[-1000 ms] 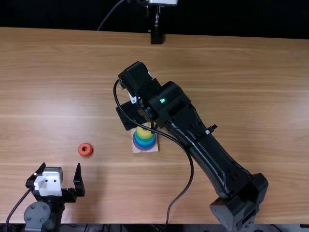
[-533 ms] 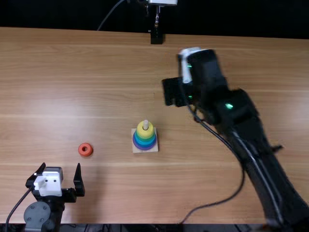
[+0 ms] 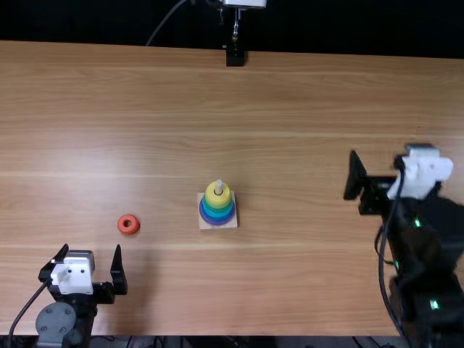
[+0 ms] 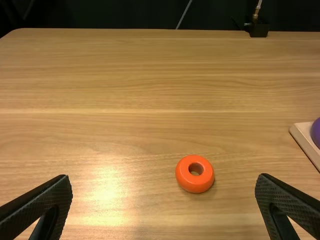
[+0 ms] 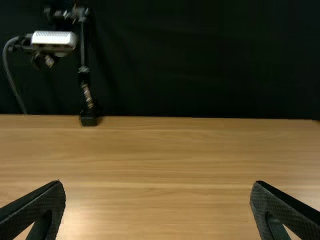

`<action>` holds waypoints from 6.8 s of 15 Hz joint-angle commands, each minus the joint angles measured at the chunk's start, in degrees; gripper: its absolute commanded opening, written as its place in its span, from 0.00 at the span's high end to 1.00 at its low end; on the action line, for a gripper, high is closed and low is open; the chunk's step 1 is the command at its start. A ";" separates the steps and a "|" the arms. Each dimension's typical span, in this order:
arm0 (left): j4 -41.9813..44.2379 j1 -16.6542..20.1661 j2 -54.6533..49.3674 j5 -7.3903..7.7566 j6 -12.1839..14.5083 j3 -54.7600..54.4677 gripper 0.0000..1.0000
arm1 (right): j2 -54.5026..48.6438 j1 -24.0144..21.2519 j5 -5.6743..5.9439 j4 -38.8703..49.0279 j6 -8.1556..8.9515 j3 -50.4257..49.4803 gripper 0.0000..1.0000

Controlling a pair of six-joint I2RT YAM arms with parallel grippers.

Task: Build the Hanoi tower: stack the rings onto the peg from bottom to top in this color order: purple, dark blue, light blue, dark green, light green, yellow, orange.

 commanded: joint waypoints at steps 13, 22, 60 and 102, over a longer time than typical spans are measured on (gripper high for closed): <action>-4.57 -0.05 -0.62 0.35 0.19 -6.44 0.00 | -49.68 -6.17 -5.94 0.12 -2.95 -42.83 0.00; -4.57 -0.05 -0.62 0.35 0.19 -6.44 0.00 | -51.70 -6.35 -5.63 -1.56 -2.21 -49.86 0.00; -16.27 3.64 71.27 4.78 0.19 44.10 0.00 | -51.70 -6.61 -5.84 -7.58 -2.73 -49.86 0.00; -12.37 -3.83 96.32 4.89 0.08 48.85 0.00 | -51.70 -6.61 -5.84 -7.58 -2.73 -49.86 0.00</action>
